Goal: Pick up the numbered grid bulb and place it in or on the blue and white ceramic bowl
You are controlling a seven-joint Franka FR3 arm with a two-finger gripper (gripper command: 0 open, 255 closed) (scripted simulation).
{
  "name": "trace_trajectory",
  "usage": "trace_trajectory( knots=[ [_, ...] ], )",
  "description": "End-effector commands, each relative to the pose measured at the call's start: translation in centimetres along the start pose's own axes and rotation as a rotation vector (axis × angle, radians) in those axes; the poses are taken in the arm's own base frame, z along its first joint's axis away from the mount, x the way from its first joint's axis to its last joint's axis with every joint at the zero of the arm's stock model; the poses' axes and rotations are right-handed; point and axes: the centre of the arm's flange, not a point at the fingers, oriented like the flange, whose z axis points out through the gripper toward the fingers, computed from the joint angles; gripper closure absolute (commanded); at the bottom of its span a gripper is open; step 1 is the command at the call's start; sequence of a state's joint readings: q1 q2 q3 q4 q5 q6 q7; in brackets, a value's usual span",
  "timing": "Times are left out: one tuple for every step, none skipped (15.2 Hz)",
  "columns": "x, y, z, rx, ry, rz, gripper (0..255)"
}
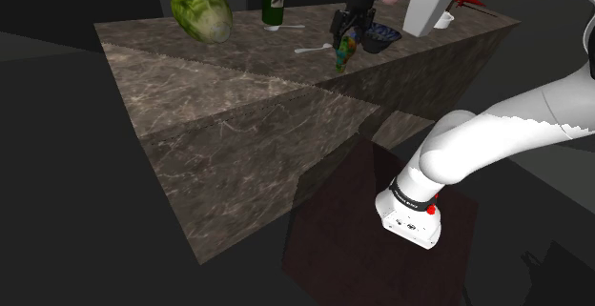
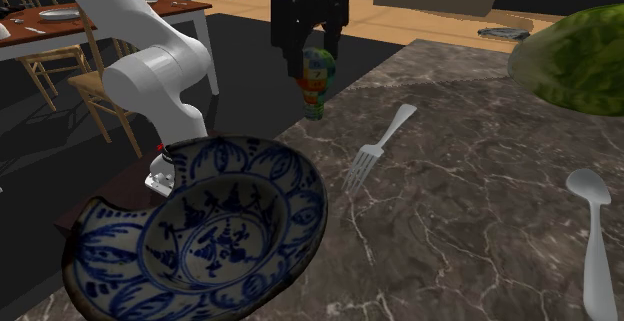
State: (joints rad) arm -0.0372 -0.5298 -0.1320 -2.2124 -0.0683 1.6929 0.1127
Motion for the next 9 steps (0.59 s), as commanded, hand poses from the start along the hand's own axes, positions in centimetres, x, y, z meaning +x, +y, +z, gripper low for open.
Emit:
trace_trajectory(
  knots=[
    [0.02,0.02,0.17,0.0,0.0,0.0,0],
    [0.02,0.02,0.17,0.0,0.0,0.0,0],
    [0.02,0.02,0.17,0.0,0.0,0.0,0],
    [0.02,0.02,0.17,0.0,0.0,0.0,0],
    [0.02,0.02,0.17,0.0,0.0,0.0,0],
    [0.02,0.02,0.17,0.0,0.0,0.0,0],
    [0.02,0.02,0.17,0.0,0.0,0.0,255],
    [0.02,0.02,0.17,0.0,0.0,0.0,255],
    [0.02,0.02,0.17,0.0,0.0,0.0,255]
  ],
)
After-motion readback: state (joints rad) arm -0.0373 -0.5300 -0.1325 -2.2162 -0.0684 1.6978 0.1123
